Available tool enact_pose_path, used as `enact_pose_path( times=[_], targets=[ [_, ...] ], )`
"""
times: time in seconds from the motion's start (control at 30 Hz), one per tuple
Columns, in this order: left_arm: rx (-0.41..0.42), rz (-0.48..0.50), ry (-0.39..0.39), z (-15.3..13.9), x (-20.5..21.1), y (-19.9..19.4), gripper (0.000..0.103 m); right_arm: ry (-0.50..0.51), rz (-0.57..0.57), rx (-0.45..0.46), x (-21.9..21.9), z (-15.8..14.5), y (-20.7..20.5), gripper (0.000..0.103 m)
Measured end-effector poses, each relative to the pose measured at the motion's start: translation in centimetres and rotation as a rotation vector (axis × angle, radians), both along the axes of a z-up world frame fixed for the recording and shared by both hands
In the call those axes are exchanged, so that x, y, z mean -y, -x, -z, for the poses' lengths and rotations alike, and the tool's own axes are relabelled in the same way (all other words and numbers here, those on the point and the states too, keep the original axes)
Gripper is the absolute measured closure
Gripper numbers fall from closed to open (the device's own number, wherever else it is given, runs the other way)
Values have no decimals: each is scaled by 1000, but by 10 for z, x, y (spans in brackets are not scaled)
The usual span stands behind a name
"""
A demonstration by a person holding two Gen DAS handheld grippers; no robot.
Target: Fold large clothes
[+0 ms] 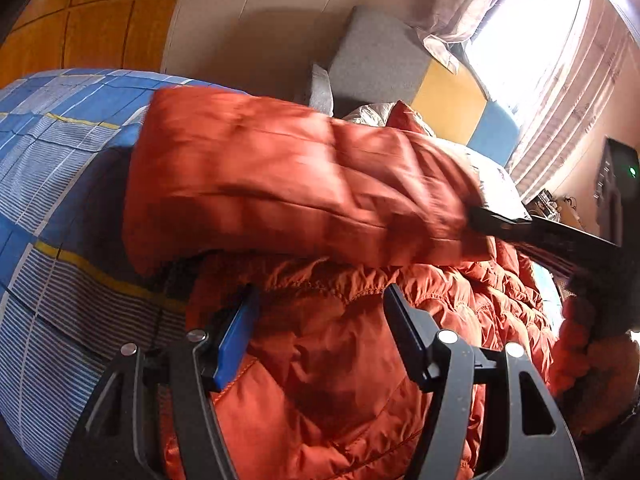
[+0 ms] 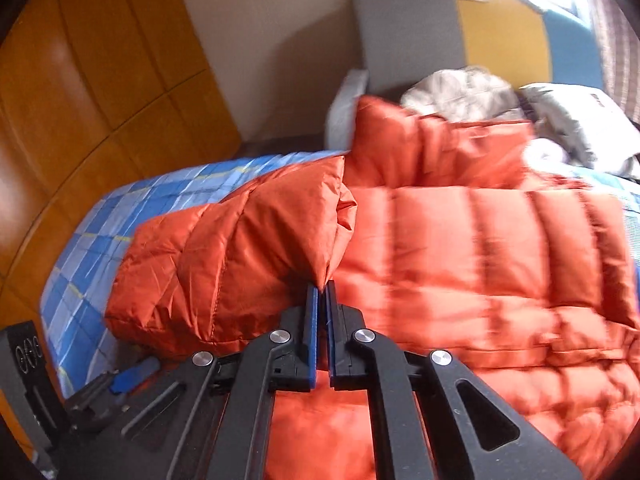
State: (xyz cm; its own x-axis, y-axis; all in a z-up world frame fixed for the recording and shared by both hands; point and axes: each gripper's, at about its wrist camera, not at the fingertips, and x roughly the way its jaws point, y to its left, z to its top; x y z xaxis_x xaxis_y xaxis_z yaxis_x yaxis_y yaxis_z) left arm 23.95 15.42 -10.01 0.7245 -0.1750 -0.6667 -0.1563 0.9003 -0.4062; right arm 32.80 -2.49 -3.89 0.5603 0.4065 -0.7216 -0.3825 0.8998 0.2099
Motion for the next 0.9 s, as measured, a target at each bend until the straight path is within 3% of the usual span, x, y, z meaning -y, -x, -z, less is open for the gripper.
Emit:
enact_pose_path(
  times=[0.2,0.53,0.73,0.83,0.9],
  targets=[
    [2,18,-32,-7,11,-6,39,11,151,24,67,-8,-13,99],
    [-4,22,-54,-9,12,-12,40,69,358,12,157,6,-28,99],
    [35,2,-67,-24,10,-15,40,128,426,-30,179,27,-31,99],
    [46,-3,-80,-31,11,-26,37,112,428,-39,179,30,-32,99],
    [44,-9,-74,-33,10,-34,34,113,431,-36,181,28,-29,94]
  ],
)
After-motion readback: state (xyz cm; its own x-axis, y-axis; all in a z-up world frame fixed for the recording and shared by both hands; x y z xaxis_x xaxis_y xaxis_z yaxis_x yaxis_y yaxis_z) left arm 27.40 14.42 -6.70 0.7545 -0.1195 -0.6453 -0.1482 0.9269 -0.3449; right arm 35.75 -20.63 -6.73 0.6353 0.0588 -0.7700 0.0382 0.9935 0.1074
